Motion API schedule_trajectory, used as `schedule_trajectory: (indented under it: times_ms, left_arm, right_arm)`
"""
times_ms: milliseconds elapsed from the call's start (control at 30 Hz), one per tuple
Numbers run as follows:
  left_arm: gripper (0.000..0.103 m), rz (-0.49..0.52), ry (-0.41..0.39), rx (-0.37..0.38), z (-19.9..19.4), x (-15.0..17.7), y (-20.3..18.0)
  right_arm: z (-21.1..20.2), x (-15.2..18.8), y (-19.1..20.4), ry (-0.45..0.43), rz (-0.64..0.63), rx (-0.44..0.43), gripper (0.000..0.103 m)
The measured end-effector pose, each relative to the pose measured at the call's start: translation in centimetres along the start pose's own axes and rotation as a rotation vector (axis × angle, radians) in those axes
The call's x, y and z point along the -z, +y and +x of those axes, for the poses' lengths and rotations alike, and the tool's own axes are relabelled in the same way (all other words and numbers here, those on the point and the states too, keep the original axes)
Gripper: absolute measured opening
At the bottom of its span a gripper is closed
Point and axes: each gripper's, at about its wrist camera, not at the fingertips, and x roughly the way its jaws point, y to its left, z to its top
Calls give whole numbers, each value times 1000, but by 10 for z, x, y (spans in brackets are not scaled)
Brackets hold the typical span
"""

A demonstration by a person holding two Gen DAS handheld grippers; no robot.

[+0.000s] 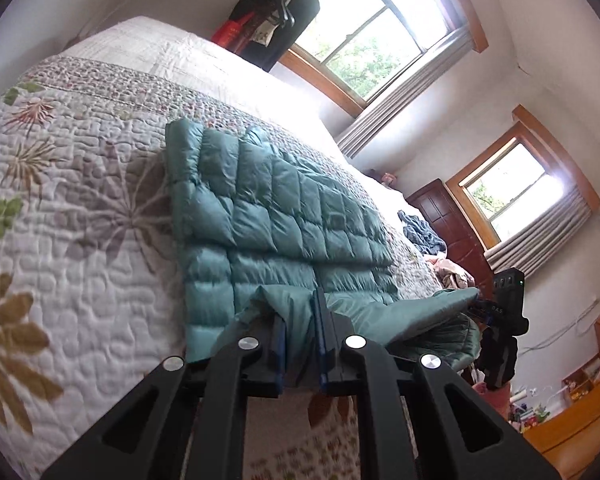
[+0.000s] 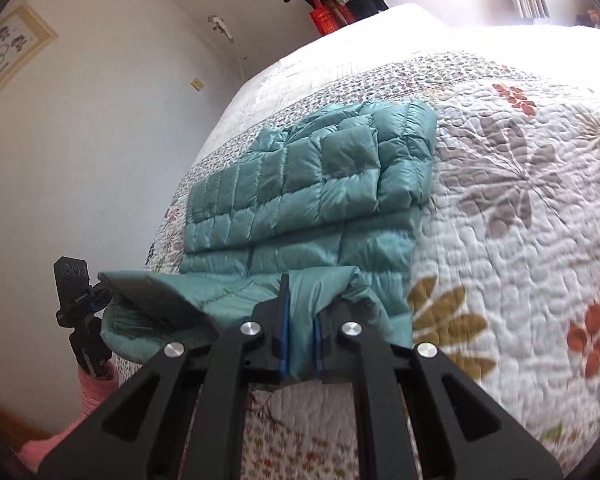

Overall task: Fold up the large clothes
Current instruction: 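Lift the hem with both grippers and fold it toward the collar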

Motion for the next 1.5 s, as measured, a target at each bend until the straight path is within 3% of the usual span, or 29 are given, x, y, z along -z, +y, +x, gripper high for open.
schedule_trajectory:
  times_ms: [300,500,600,633,667,700,733,800,900,1000,1133,1167,1200,1333,1367,1500]
  left_arm:
    - [11,-109,52,-23,62,-55,46]
    - [14,-164,28,-8,67,-75,64]
    - [27,-162,-29,-23,52,-79,66]
    - [37,-154,-53,-45,45,-79,66]
    - [40,-144,-74,-65,39,-79,66]
    - [40,-127,-90,-77,33,-77,65]
    - [42,-107,-97,-89,30,-76,63]
    - [48,-66,-104,-115,27,-70,57]
    - [60,26,-75,-161,36,-61,44]
    - [66,85,-23,-205,61,-54,34]
    - [67,87,49,-245,92,-44,32]
    - [67,81,64,-256,99,-42,32]
    - [65,78,70,-265,102,-40,32]
    - [32,134,58,-340,100,-28,19]
    - [21,139,51,-321,94,-24,16]
    - [13,143,9,-275,67,-8,4]
  right_arm:
    - [69,-64,-40,86,116,-1,8]
    - [82,-78,-61,77,155,-13,15]
    - [73,-78,-70,45,168,-42,31]
    - [69,-78,-72,29,170,-43,41]
    - [63,-79,-74,6,166,-26,48]
    - [56,-78,-75,-28,157,8,65]
    - [48,-78,-75,-63,147,38,71]
    - [36,-76,-75,-108,120,42,71]
    - [39,-74,-66,-91,60,16,73]
    - [59,-74,-52,-39,-20,94,78]
    - [99,-75,-44,34,-53,172,75]
    - [106,-75,-44,49,-56,179,71]
    - [113,-73,-42,60,-64,192,60]
    - [110,-62,-29,39,-124,241,18]
    - [105,-59,-26,30,-129,238,15]
    - [74,-42,-15,-21,-149,208,11]
